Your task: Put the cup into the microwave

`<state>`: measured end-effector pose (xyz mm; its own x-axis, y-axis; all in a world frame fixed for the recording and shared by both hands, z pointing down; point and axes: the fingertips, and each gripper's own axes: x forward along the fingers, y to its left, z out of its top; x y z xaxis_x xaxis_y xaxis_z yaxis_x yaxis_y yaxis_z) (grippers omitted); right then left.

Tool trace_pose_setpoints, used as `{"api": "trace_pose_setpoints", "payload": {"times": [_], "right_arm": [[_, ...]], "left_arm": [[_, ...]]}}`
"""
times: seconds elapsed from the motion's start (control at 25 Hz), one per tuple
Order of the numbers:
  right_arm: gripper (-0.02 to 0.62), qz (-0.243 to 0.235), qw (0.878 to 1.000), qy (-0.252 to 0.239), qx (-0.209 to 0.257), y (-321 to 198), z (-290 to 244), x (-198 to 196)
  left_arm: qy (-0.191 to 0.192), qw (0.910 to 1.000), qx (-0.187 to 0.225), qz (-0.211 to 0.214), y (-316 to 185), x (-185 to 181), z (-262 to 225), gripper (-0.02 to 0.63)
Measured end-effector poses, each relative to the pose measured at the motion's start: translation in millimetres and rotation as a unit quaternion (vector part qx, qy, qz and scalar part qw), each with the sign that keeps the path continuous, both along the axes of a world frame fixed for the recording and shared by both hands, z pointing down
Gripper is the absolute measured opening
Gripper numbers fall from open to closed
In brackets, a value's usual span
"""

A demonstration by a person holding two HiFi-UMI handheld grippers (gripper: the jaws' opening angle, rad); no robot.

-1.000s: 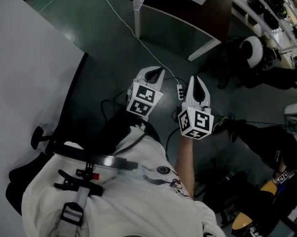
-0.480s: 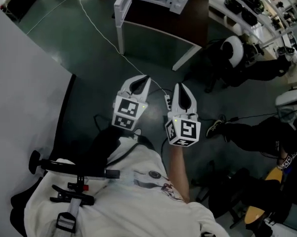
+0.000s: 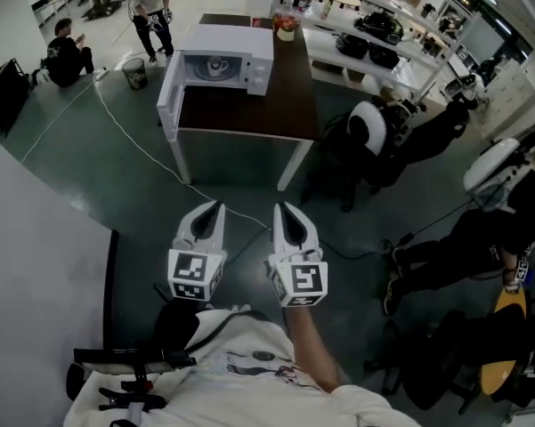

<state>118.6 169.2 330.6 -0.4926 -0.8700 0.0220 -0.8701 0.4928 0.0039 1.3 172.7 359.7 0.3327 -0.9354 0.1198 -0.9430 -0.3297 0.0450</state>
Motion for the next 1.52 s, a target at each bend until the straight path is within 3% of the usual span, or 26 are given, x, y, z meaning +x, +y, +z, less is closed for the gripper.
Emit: {"api": "trace_pose_setpoints", "payload": {"times": [0.56,1.52], "right_arm": [[-0.002,-0.003,1.000,-0.007,0.023,-26,-6,-5],[-0.002,-0.011,1.000,0.003,0.008,-34,0,-18]], "left_arm": [[-0.005,0.9996,0.029,0.000,-28,-4,-10,-0.002],[-0.002,0.9997,0.016,-0.016,-34,-21,-5,-0.002]]}}
